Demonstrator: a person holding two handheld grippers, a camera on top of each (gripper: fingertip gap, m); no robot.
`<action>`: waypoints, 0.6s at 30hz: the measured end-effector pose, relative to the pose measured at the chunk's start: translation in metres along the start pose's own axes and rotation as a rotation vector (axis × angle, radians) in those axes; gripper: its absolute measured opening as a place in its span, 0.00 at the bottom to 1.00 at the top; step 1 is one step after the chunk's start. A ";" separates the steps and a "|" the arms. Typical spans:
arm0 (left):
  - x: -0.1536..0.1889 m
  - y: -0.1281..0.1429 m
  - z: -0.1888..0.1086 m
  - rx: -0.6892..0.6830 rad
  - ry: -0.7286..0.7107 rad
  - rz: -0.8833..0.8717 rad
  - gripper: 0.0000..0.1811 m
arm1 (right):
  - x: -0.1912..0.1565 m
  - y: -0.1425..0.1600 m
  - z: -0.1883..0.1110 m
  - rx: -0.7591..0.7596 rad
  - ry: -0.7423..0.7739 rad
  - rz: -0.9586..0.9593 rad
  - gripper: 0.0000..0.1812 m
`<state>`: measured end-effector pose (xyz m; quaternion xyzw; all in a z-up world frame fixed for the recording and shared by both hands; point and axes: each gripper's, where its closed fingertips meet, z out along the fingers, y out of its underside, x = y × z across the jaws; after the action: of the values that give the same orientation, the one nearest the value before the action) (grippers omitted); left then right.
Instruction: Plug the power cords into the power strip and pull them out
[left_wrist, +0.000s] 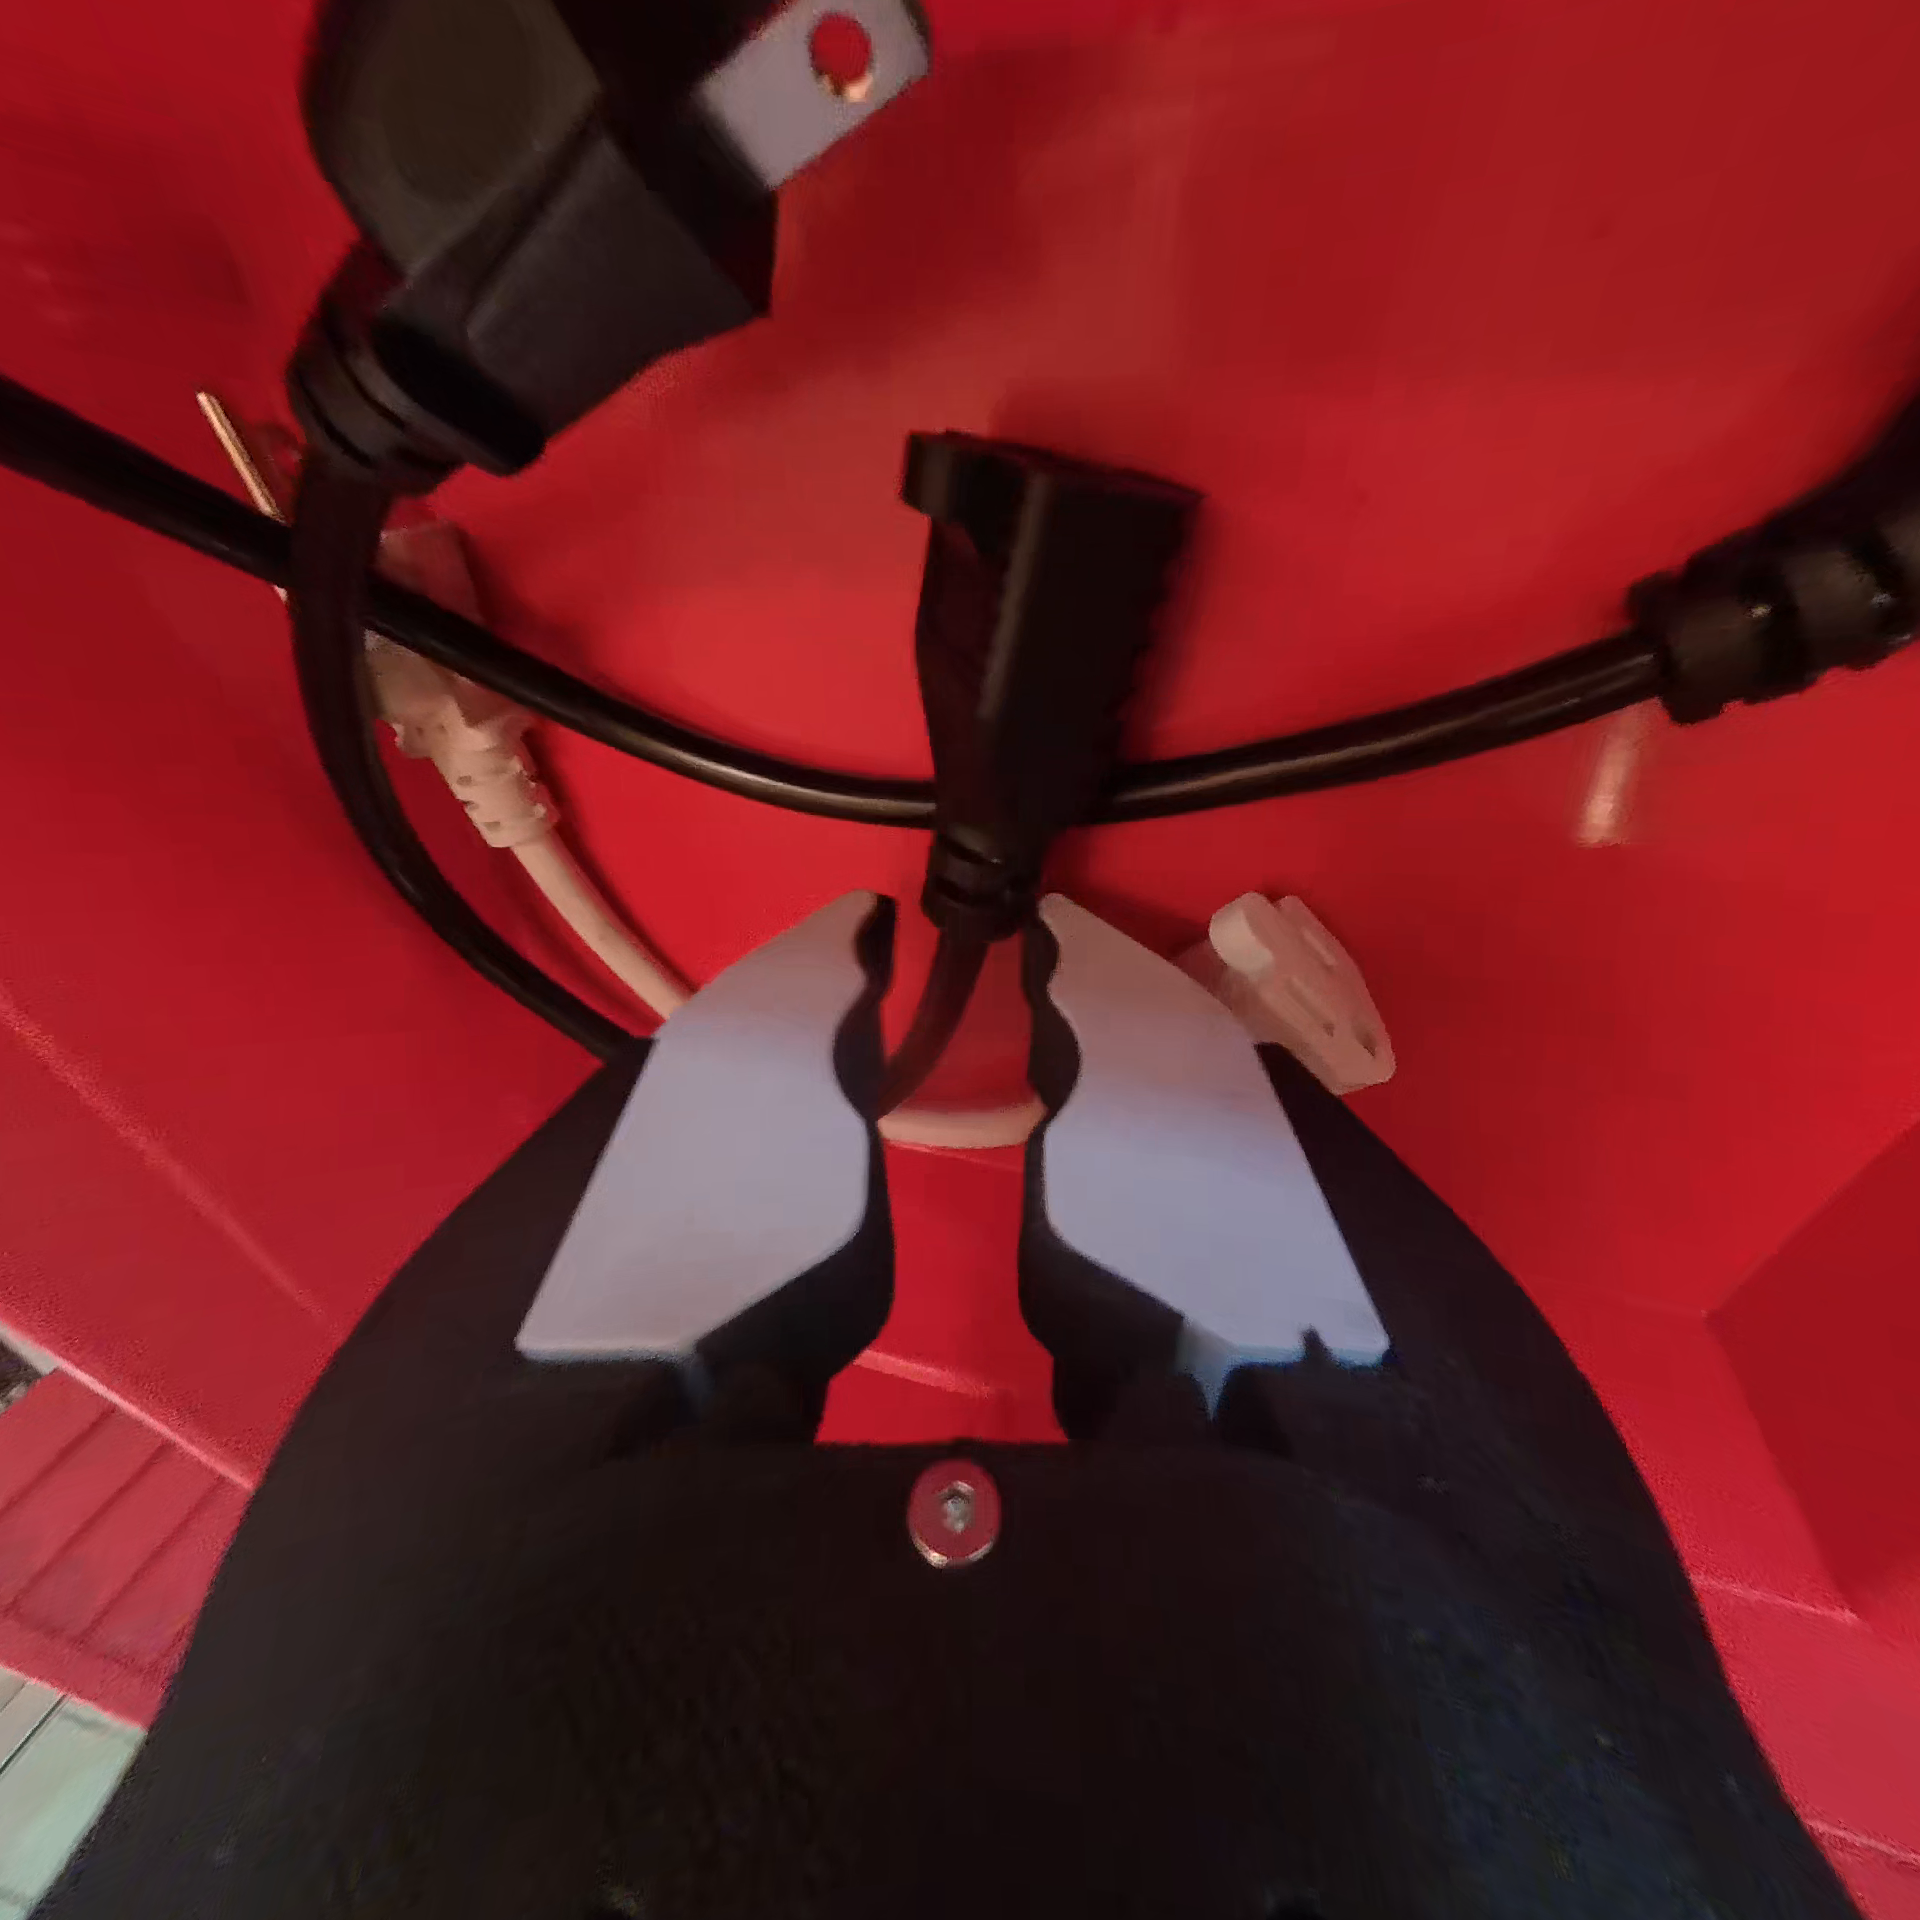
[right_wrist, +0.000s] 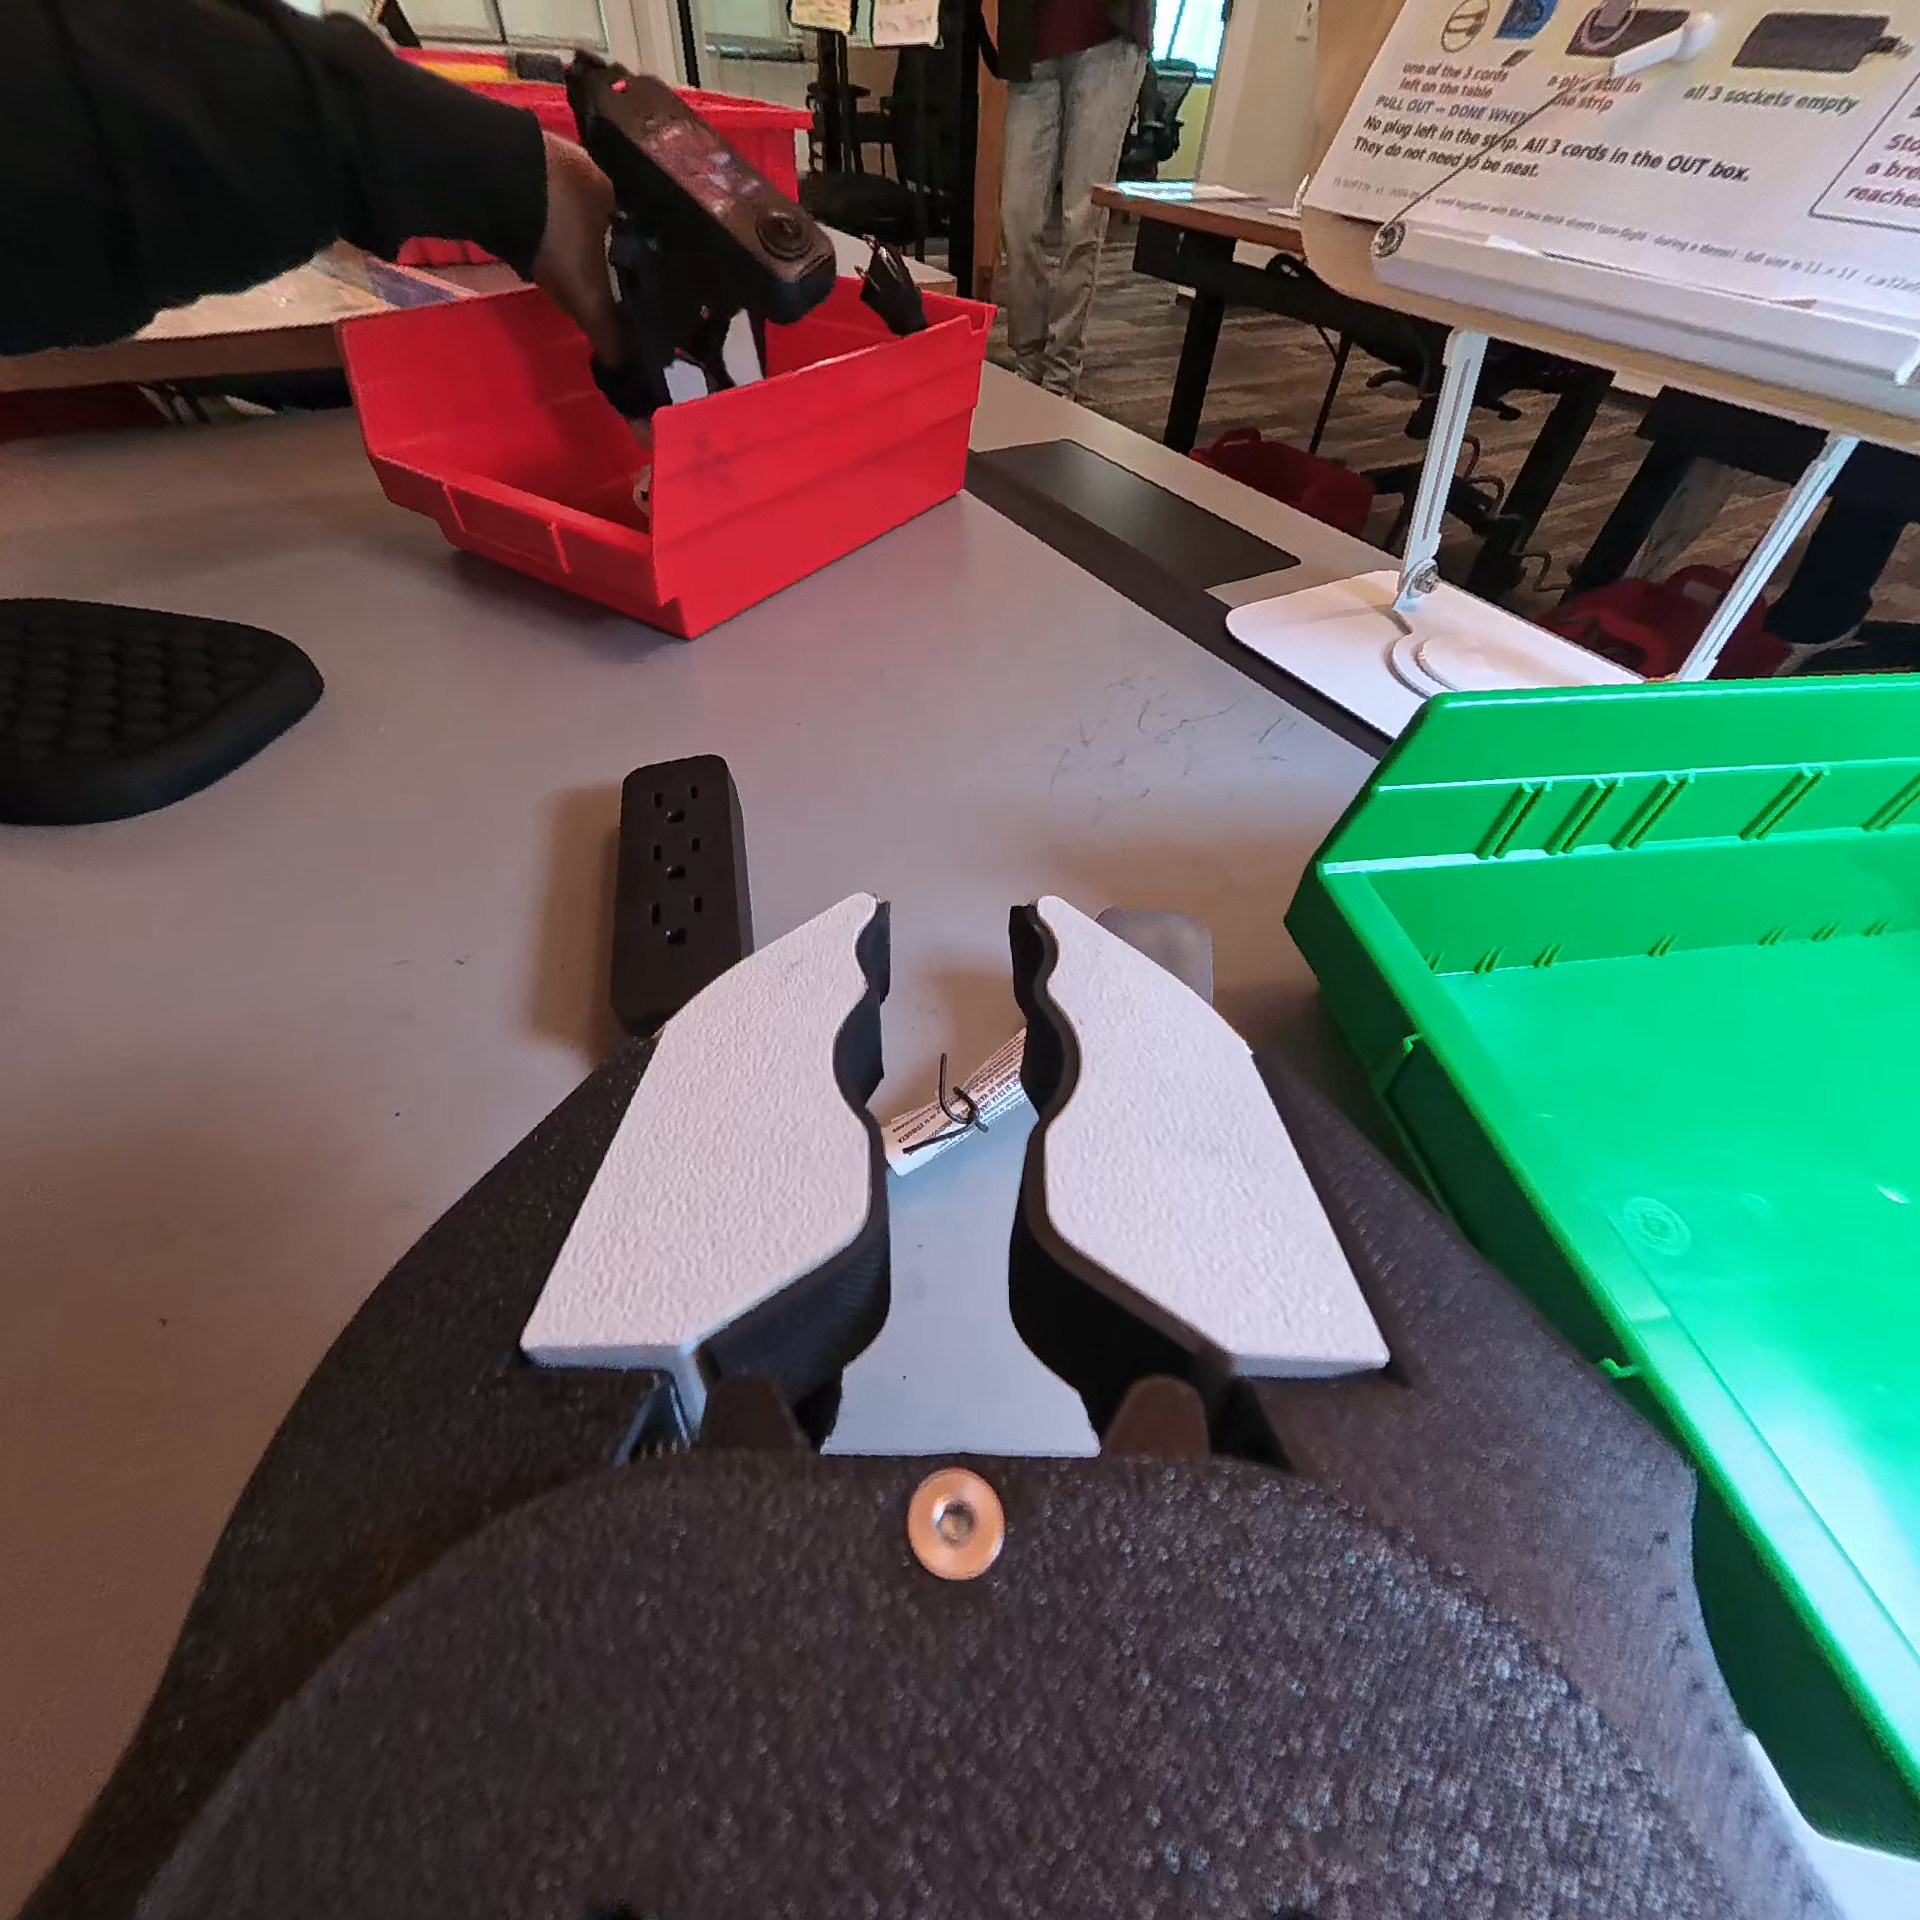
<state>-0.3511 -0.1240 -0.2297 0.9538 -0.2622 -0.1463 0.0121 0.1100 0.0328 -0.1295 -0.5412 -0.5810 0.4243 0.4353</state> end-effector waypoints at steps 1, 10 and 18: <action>0.000 -0.001 0.000 0.009 -0.005 -0.003 0.10 | 0.000 0.000 0.000 -0.002 0.002 -0.001 0.13; -0.013 0.014 -0.044 0.027 -0.162 0.003 0.09 | 0.001 0.000 0.000 -0.004 0.015 0.000 0.12; -0.025 0.020 -0.143 0.135 -0.362 -0.006 0.05 | -0.003 -0.007 -0.002 0.010 0.017 -0.019 0.11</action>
<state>-0.3411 -0.1362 -0.0841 0.9114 -0.2663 -0.2976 -0.0997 0.1102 0.0297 -0.1227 -0.5369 -0.5802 0.4185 0.4471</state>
